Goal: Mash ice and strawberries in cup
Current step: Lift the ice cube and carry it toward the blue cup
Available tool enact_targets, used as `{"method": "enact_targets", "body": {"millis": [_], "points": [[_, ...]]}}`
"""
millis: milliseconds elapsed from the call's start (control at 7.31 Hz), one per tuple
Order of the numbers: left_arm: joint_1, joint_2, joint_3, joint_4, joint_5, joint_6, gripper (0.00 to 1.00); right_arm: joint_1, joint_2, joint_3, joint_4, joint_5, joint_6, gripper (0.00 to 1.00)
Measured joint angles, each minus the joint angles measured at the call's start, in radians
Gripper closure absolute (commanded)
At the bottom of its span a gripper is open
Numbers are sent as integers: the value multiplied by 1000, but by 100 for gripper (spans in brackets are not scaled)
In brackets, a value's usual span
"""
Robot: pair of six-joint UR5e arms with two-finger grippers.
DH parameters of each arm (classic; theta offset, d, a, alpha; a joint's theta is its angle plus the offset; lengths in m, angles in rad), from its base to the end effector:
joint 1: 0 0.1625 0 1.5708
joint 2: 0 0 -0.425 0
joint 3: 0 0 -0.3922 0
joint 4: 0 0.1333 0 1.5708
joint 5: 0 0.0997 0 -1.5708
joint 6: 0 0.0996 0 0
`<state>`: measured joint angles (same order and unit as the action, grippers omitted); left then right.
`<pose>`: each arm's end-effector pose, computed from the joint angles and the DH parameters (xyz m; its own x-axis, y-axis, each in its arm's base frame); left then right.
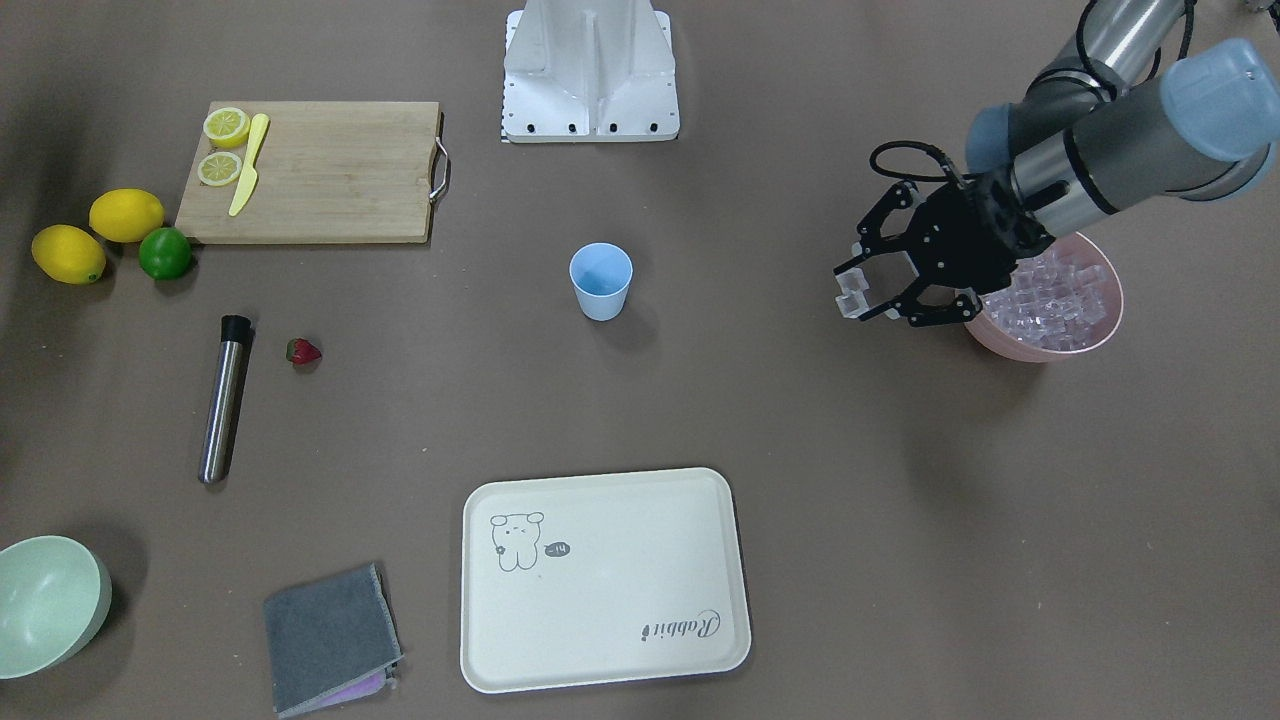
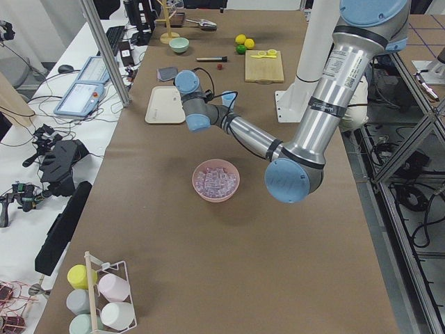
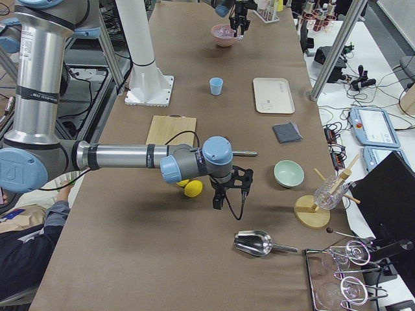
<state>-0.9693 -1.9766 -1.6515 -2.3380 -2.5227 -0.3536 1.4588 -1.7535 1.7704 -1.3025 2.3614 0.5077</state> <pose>0.2968 -0.5246 0.2929 0.0990 0.8176 -0.5673 -0.1516 0.5758 0.8034 0.0140 -0.4346 0.6130 0.6435 0.2213 0.7328 -0.2352 0.9681 -0.0857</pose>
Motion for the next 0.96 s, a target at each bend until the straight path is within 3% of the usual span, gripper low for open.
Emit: {"method": "enact_targets", "body": {"millis": [958], "points": [[354, -119, -19, -26, 425, -255, 100, 0, 2, -1, 1, -5, -3, 0]]}}
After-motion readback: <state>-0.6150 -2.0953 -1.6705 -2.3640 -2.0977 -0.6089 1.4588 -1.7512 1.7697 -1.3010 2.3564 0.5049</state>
